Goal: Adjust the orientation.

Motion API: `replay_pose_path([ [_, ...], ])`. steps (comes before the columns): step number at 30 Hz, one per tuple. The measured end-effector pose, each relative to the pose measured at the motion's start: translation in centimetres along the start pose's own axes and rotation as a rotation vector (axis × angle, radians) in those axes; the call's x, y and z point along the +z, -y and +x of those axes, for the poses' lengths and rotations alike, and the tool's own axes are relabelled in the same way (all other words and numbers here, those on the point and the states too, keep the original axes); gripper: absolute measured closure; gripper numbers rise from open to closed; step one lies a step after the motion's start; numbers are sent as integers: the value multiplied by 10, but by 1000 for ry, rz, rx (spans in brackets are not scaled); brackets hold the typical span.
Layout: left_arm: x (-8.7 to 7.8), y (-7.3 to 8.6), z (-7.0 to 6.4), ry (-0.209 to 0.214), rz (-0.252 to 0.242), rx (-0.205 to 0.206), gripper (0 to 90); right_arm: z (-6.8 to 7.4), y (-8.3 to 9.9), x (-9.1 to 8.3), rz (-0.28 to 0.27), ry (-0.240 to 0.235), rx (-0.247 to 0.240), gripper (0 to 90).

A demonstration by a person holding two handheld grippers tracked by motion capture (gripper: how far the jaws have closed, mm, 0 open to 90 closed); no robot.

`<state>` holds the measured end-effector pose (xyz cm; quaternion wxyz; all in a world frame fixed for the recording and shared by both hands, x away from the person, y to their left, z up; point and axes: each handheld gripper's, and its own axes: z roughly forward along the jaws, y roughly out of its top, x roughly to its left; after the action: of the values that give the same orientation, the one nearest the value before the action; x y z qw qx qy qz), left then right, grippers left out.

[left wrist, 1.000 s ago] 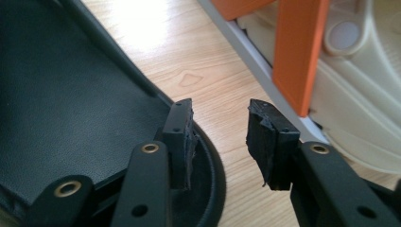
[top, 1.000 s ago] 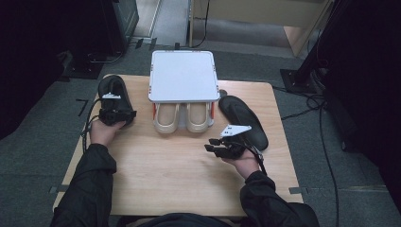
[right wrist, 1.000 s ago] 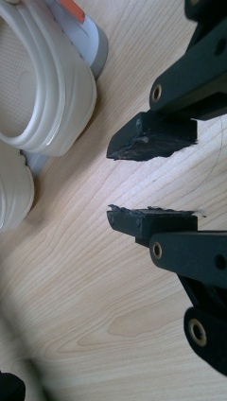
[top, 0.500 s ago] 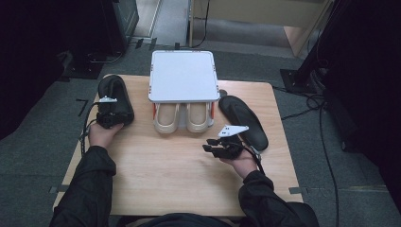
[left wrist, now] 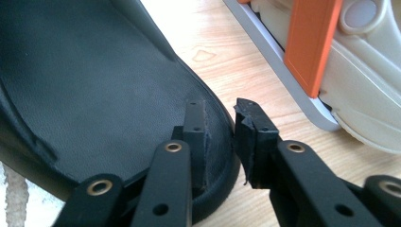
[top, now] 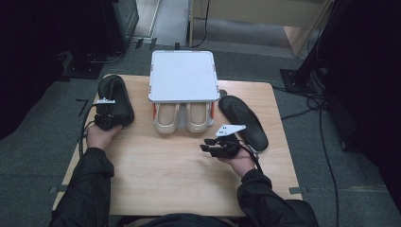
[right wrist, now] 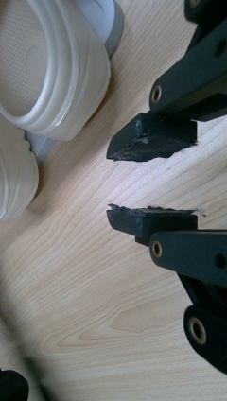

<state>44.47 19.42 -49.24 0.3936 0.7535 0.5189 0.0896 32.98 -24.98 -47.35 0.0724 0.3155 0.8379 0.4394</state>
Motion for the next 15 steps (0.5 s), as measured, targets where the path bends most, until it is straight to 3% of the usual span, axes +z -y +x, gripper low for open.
replay_pose_path([
  [7, -2, 2, -2, -5, -10, -15, 771, 0, -2, 2, 2, -9, 3, 658],
  [10, 0, 1, -4, 7, -16, -20, 702, 1, -3, 4, 7, -13, -1, 658],
  [12, 1, 1, -8, -8, -16, -3, 656, 1, -3, 6, 9, -16, -3, 658],
  [15, 4, 0, -9, -25, -20, 14, 660, 2, -4, 8, 12, -21, -7, 658],
])
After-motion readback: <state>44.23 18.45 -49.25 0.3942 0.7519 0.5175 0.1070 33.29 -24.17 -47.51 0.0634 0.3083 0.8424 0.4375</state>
